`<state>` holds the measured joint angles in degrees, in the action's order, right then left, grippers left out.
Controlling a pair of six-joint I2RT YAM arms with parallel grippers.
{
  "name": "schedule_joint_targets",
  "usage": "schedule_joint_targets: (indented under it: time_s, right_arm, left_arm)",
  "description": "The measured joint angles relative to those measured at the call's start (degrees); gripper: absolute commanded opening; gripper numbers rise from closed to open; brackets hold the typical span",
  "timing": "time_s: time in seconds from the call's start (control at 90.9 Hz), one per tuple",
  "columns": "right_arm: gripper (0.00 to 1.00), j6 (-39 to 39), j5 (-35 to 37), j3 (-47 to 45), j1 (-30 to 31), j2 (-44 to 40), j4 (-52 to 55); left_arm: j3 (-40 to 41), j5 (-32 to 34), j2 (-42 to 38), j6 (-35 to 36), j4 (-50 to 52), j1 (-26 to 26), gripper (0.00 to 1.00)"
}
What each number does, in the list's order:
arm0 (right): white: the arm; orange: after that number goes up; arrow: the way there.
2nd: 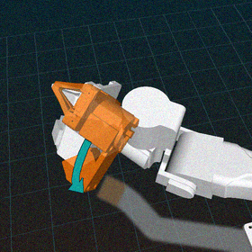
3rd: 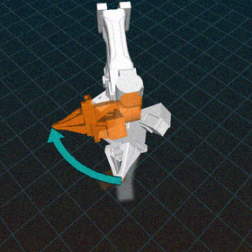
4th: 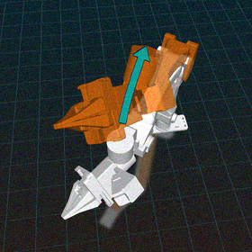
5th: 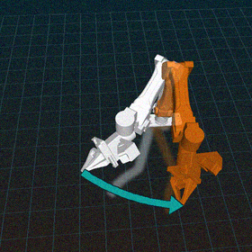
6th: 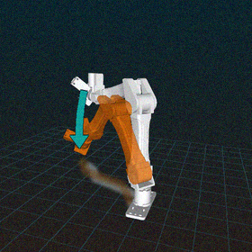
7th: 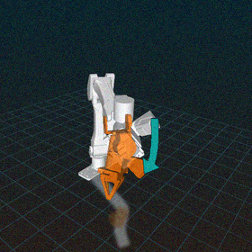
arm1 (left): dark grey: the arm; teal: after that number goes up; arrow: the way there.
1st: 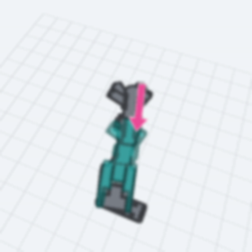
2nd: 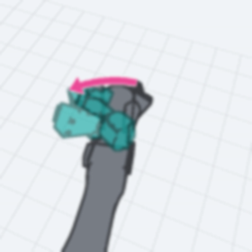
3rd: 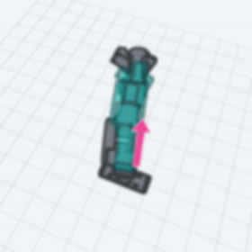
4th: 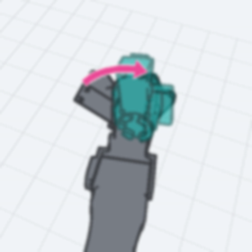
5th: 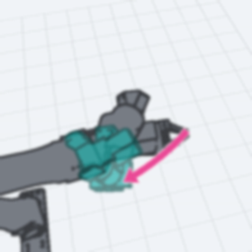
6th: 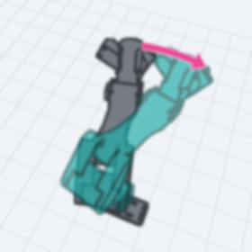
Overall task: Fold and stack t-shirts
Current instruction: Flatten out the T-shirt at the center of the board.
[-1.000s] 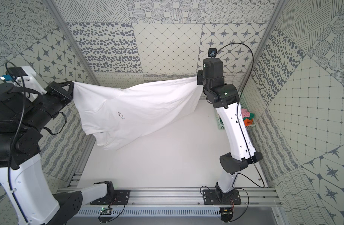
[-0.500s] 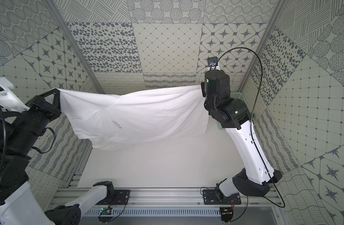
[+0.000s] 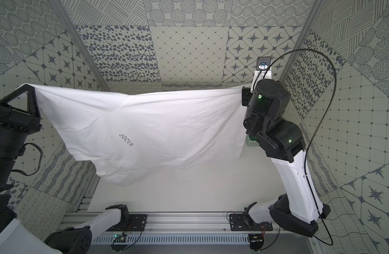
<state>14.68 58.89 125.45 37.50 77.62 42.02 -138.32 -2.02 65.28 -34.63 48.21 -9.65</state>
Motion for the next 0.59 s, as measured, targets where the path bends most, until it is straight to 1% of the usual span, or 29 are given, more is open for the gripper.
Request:
schedule_joint_targets:
  time_s: [0.176, 0.264, 0.363, 0.594]
  right_arm:
    - [0.00, 5.09, 1.68, -2.91, 1.46, -4.61, -7.04]
    - [0.00, 6.05, 1.36, -3.93, 2.27, -6.62, -9.42]
    - [0.00, 6.10, -0.02, -6.16, 3.15, -9.57, -10.75]
    - [0.00, 4.02, -3.06, -10.38, 4.15, -16.02, -11.56]
  left_arm:
    - [-3.91, -1.31, -0.17, 0.00, -0.42, 0.35, 0.00]
    - [-5.35, -1.77, -0.42, 0.00, -0.46, 1.29, 0.00]
    - [-6.21, -2.14, -1.22, 0.07, -0.46, 3.41, 0.00]
    - [-6.40, -2.16, -4.17, 0.96, -0.13, 10.12, 0.00]
